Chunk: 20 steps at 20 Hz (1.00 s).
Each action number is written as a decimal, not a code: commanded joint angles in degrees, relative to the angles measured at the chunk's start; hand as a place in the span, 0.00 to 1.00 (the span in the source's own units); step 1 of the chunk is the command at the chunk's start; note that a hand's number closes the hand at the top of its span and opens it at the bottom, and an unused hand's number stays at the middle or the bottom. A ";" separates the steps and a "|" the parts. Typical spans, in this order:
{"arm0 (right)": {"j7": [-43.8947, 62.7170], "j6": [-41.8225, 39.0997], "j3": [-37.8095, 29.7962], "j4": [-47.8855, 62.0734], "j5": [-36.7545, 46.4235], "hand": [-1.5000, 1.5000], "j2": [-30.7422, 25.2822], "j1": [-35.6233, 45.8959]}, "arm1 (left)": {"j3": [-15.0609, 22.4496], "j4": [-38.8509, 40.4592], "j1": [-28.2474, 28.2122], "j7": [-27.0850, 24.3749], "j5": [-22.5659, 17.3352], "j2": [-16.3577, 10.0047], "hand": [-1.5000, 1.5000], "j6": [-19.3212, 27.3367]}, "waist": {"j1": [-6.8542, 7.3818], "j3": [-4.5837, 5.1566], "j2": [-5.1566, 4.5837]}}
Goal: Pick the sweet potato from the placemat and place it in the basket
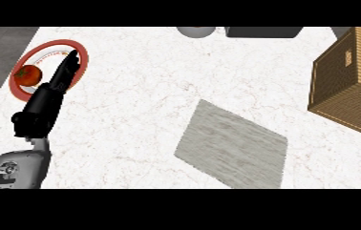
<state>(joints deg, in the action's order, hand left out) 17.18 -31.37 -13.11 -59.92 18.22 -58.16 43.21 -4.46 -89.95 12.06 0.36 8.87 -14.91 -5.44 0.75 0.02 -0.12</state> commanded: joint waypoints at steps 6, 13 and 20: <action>-4.77 -3.91 4.48 4.56 6.70 0.00 -0.97 2.56 | -1.23 0.97 1.47 0.29 -0.27 -0.23 0.50 -0.91 | -0.08 -0.01 -0.01; -3.09 -7.41 0.03 5.17 1.47 0.00 2.41 3.25 | -1.09 3.87 2.41 -1.88 2.11 0.16 0.50 0.38 | -0.49 0.00 0.05; 0.56 3.38 -11.74 10.32 -4.98 0.00 5.00 8.22 | -0.75 0.26 0.79 0.73 0.95 0.58 0.50 -0.57 | -0.51 -0.03 0.08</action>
<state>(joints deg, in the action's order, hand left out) 14.11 -31.98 -19.34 -52.01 16.73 -54.50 47.90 -5.90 -89.96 11.01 -0.58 9.14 -14.79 -6.44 0.39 -0.02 0.00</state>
